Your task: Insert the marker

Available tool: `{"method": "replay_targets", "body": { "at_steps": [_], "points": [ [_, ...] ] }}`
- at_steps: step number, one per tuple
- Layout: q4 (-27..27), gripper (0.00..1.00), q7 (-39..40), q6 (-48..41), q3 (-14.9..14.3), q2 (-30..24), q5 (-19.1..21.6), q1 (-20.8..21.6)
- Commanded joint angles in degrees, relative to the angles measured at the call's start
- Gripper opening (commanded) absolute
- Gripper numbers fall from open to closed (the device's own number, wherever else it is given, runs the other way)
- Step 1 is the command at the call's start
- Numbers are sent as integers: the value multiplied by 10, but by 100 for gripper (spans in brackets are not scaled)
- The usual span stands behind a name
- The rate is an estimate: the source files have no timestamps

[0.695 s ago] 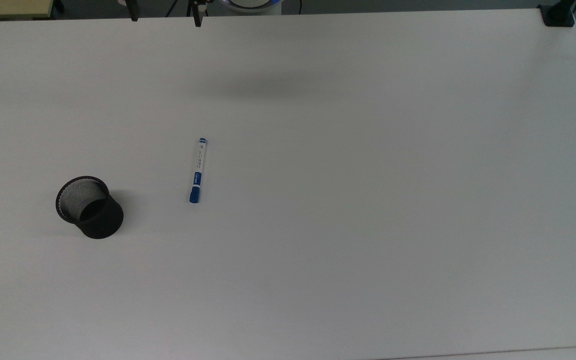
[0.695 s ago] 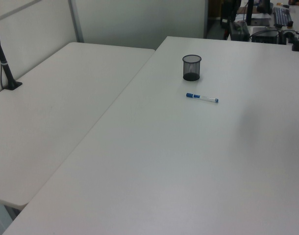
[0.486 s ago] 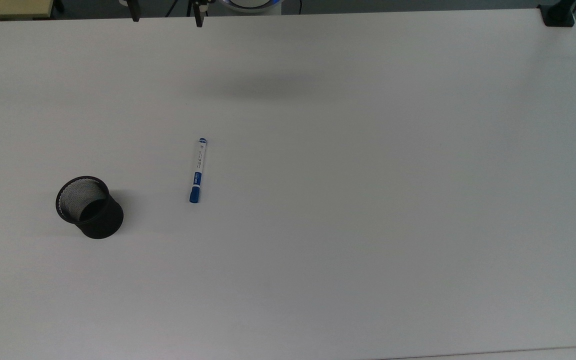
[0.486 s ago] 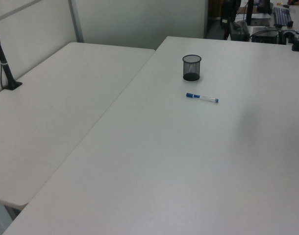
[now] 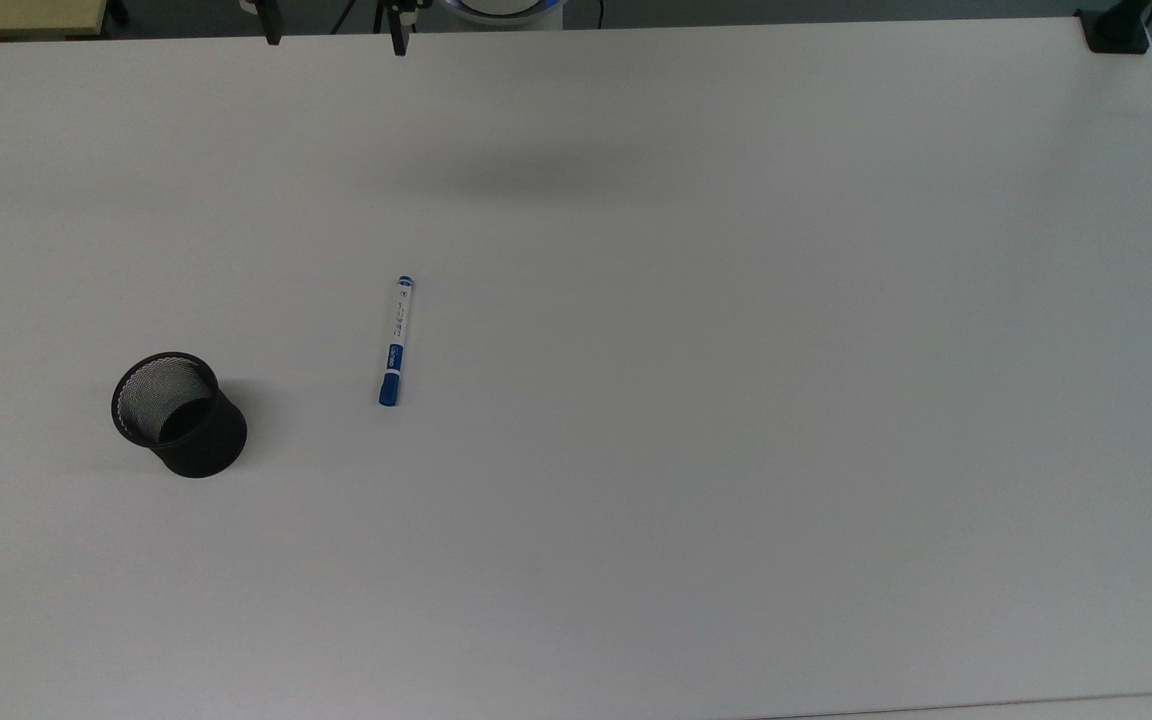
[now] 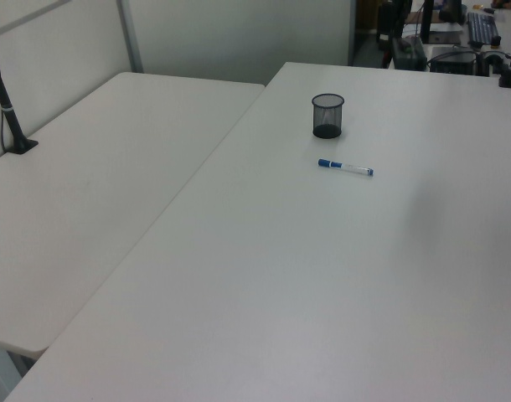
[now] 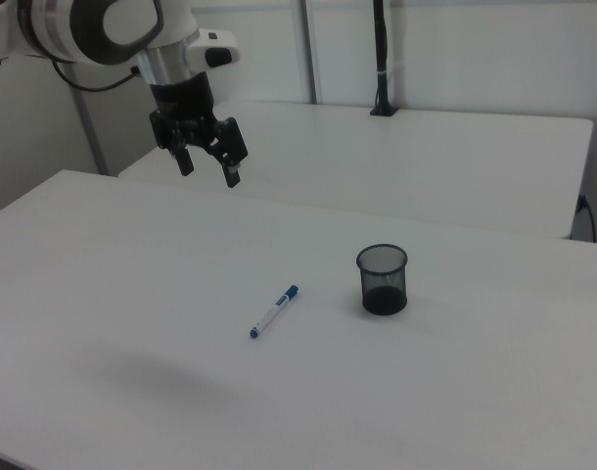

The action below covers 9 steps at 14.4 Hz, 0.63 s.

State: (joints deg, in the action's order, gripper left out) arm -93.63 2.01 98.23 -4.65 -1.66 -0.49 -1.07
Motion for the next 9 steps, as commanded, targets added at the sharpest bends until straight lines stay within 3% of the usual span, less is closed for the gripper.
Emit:
{"method": "replay_targets", "body": {
  "at_steps": [1, 6, 9],
  "points": [
    [-15, 100, 9, 9, -4, -11, -8, 9],
    [-15, 100, 32, -4, -4, -10, -9, 1],
    [-16, 100, 122, -4, -4, 5, -10, -16]
  ]
}}
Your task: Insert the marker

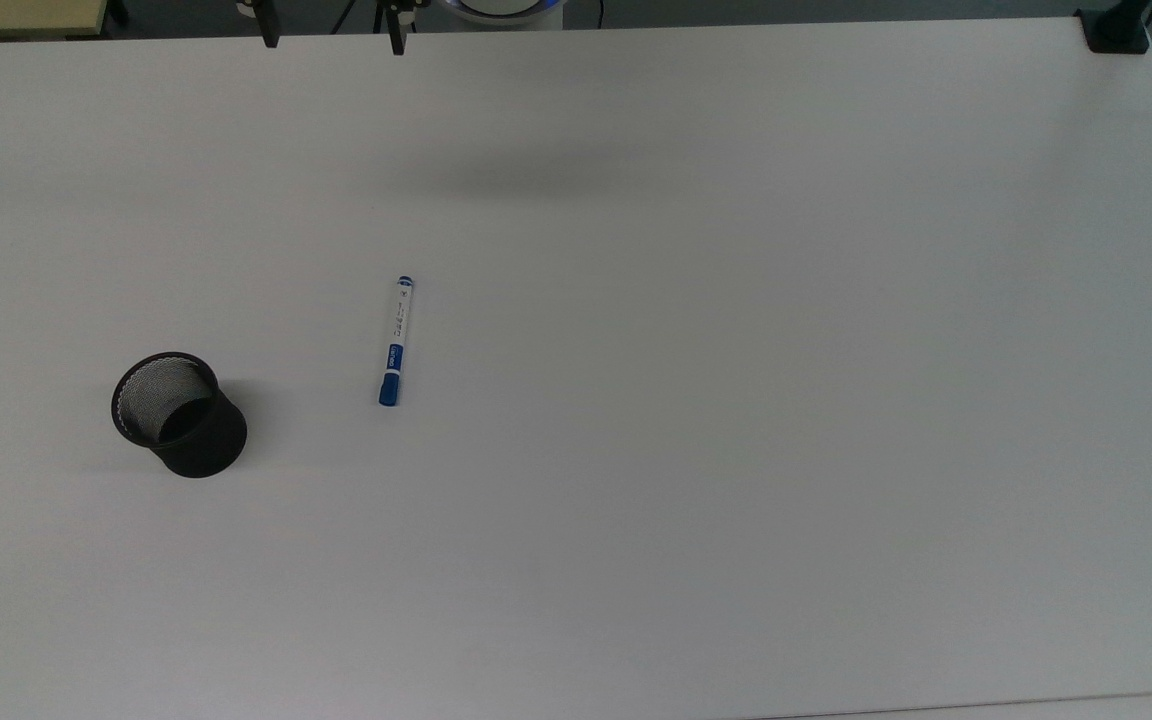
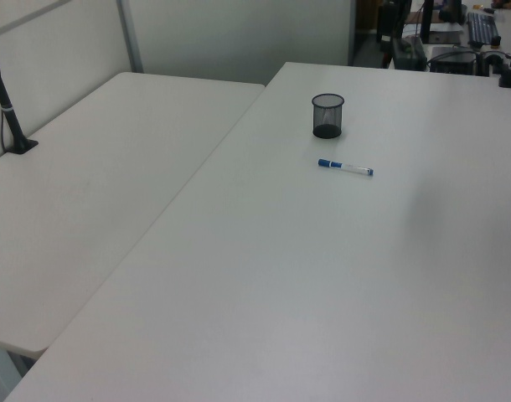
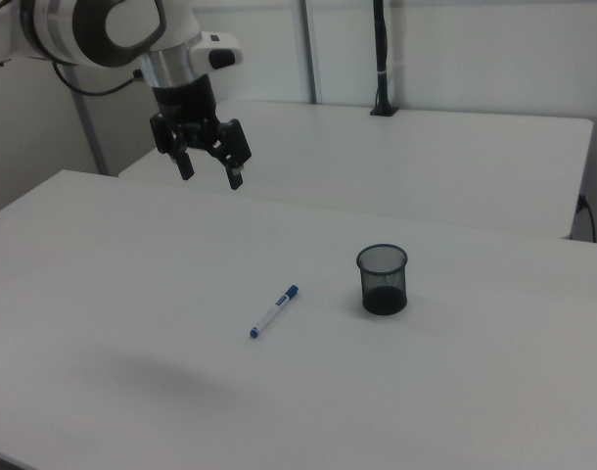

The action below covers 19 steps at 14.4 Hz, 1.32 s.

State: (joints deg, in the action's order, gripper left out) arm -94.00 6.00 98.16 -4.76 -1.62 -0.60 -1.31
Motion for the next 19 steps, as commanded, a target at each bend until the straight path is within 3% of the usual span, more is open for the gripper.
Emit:
{"method": "replay_targets", "body": {
  "at_steps": [1, 6, 12, 19],
  "points": [
    [-14, 100, 96, -2, -4, 13, -9, -16],
    [-49, 100, 89, 91, -4, 61, -41, -19],
    [-77, 100, -55, 251, -4, 147, -43, -11],
    [-84, 96, -101, 364, -4, 240, -43, 14]
  ]
}}
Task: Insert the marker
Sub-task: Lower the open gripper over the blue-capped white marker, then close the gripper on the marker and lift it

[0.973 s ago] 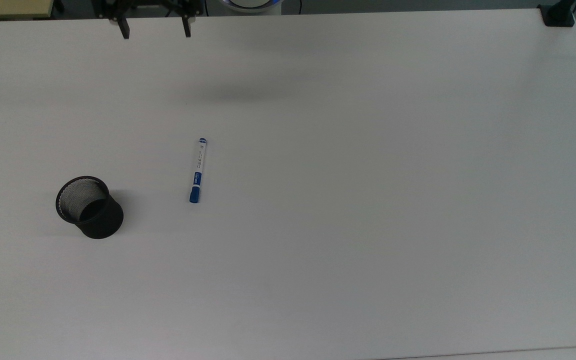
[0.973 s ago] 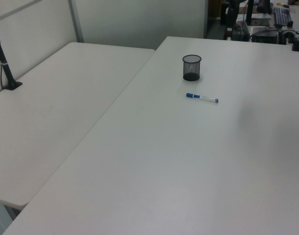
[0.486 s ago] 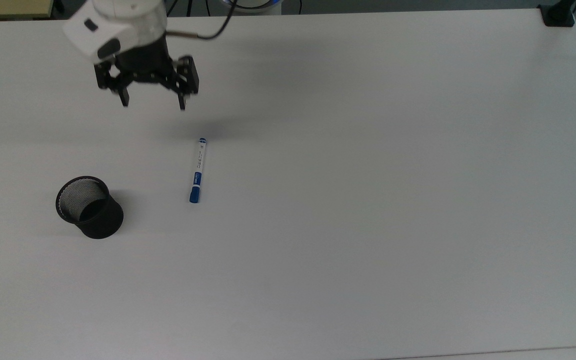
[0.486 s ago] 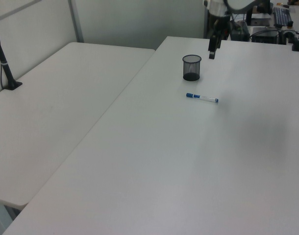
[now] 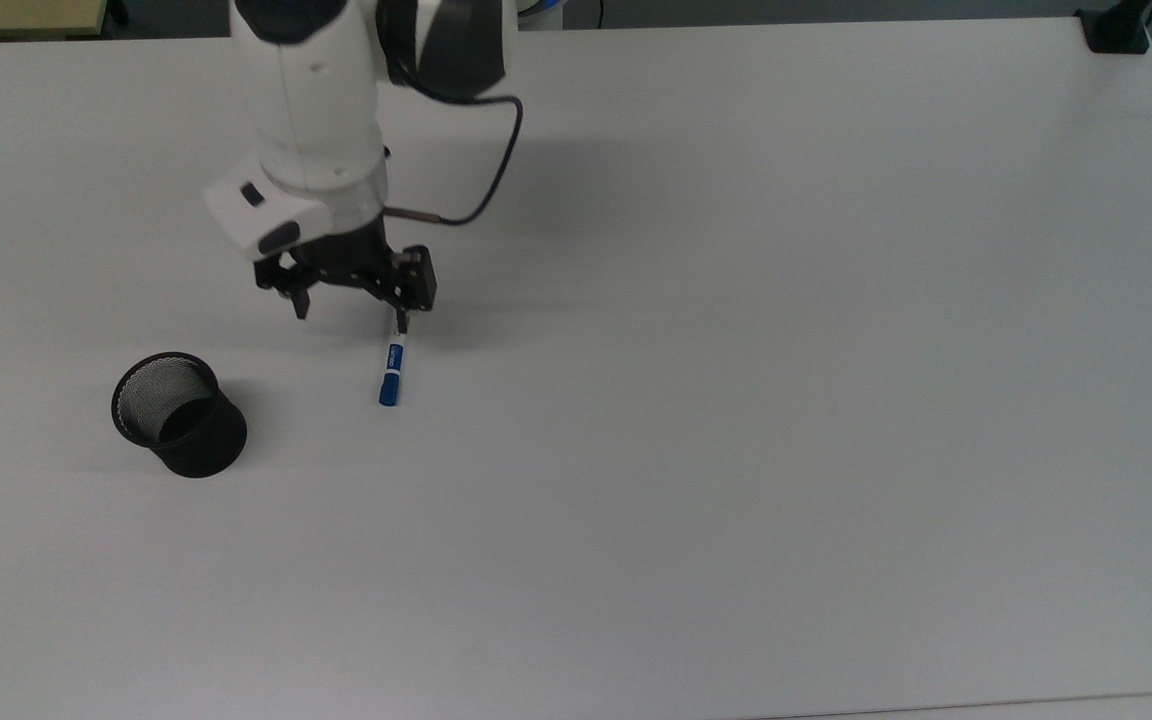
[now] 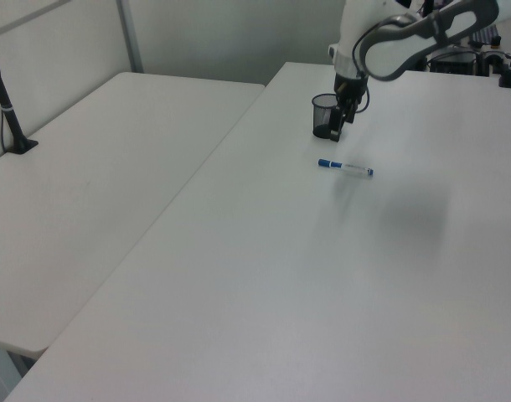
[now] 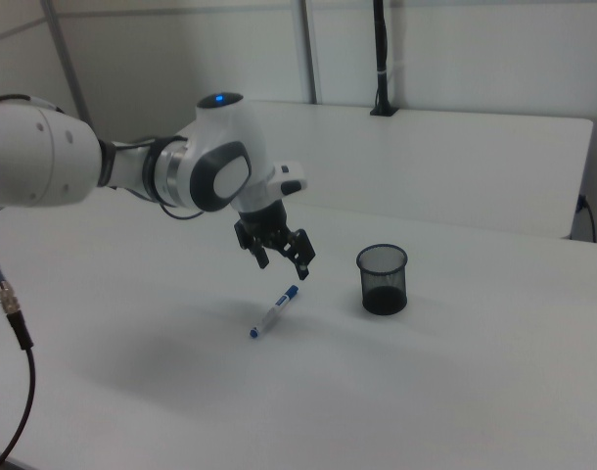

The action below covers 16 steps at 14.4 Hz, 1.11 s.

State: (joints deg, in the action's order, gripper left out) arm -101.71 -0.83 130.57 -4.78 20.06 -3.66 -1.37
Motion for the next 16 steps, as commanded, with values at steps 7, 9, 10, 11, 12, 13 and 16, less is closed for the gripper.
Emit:
{"method": "replay_targets", "body": {
  "at_steps": [7, 9, 10, 11, 12, 13, 16],
  "points": [
    [-7, 38, -37, 87, -3, 69, -23, 24],
    [-7, 16, -38, 88, -4, 71, -28, 24],
    [-7, 5, -41, 89, -4, 71, -29, 24],
    [-6, 0, -42, 88, -3, 70, -29, 24],
    [-4, 0, -44, 88, -3, 69, -29, 23],
    [-2, 0, -44, 88, -3, 65, -28, 21],
    [0, 0, -46, 87, -3, 22, -19, 3]
  ]
}}
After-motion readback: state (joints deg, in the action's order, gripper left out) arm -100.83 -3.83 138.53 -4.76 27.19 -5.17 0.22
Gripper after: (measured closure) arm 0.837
